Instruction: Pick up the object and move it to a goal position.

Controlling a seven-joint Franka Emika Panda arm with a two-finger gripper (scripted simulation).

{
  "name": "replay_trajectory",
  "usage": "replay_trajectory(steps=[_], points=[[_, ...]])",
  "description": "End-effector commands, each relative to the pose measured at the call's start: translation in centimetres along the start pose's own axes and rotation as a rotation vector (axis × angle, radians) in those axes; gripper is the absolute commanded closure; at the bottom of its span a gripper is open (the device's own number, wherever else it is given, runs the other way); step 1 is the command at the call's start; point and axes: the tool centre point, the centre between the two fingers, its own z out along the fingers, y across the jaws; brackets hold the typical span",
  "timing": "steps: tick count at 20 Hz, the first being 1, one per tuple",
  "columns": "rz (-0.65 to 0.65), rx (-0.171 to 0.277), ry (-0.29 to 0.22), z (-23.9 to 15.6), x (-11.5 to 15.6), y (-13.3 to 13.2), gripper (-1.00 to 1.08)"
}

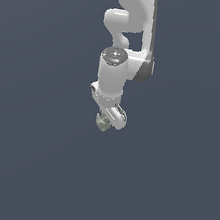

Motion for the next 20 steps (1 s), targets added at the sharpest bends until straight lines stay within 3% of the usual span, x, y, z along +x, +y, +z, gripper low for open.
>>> replay_trajectory(steps=[1,20], points=[[0.0,0.001,0.001,-2.2,0.3,0.0,1.08],[0.001,0.0,0.001,-22.1,3.1,-0.5,1.08]])
